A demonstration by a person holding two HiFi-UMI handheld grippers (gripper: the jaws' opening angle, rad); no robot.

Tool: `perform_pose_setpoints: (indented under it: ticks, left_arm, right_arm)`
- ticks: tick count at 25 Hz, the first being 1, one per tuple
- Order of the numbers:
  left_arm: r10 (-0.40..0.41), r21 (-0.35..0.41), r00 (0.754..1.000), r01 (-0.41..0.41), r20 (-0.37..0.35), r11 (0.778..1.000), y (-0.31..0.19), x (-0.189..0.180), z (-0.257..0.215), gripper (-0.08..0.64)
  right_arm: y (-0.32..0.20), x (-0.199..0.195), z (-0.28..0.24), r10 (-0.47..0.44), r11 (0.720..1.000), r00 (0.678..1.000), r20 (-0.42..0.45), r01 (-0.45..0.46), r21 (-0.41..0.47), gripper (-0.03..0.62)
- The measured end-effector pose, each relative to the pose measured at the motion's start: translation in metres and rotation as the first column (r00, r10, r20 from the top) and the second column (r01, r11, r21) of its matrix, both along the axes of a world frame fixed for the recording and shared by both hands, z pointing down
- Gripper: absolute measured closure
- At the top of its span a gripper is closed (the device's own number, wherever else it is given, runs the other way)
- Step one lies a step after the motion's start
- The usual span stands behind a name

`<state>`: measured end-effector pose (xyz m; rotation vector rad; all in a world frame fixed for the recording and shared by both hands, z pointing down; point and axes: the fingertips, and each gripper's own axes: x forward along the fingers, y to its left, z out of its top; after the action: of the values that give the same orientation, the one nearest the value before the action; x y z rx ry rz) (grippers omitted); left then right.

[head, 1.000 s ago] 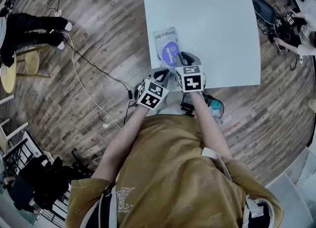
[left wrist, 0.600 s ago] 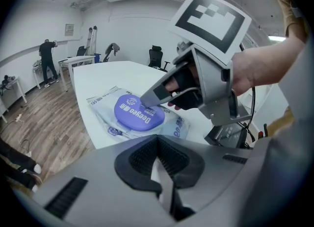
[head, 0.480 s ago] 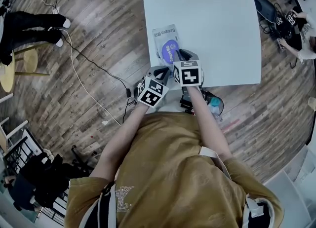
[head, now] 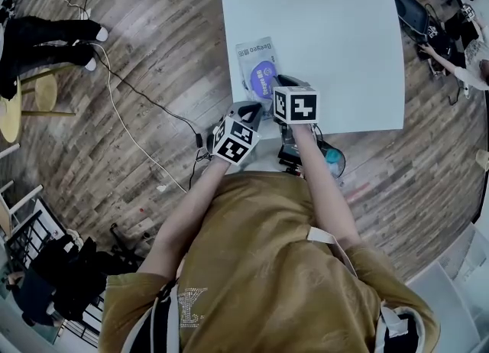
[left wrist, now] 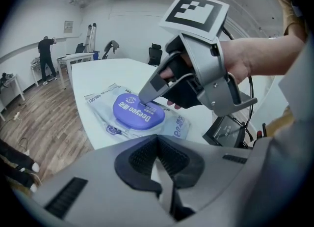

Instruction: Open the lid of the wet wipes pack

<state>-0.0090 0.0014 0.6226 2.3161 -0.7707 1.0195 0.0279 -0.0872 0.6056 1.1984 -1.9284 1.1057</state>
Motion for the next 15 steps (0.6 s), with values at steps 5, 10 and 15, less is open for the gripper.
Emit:
perform_pose_setpoints:
  ticks: [5,10,15]
  left_arm:
    - [0.008,-0.001,1.0,-0.008,-0.002,1.0,-0.0004,0.0028,0.0005,0.555]
    - [0.009,-0.008,1.0,-0.009,-0.003,1.0,-0.001,0.0034,0.0012,0.555]
    - [0.011,-0.019,1.0,-0.011,-0.006,1.0,-0.0032,0.0015,0.0036,0.555]
  right_arm:
    - [-0.0009,0.0009,0.0021,-0.022,0.999,1.0,-0.004,0.022,-0.035,0.551]
    - [-0.0022,0.0012,0.0044,-0.038,0.998,0.999,-0.006,0.037,-0.045,0.551]
    - [-0.0051,0.0032,0.0072,-0.001,0.998,0.999,0.043,0.004,-0.07,0.552]
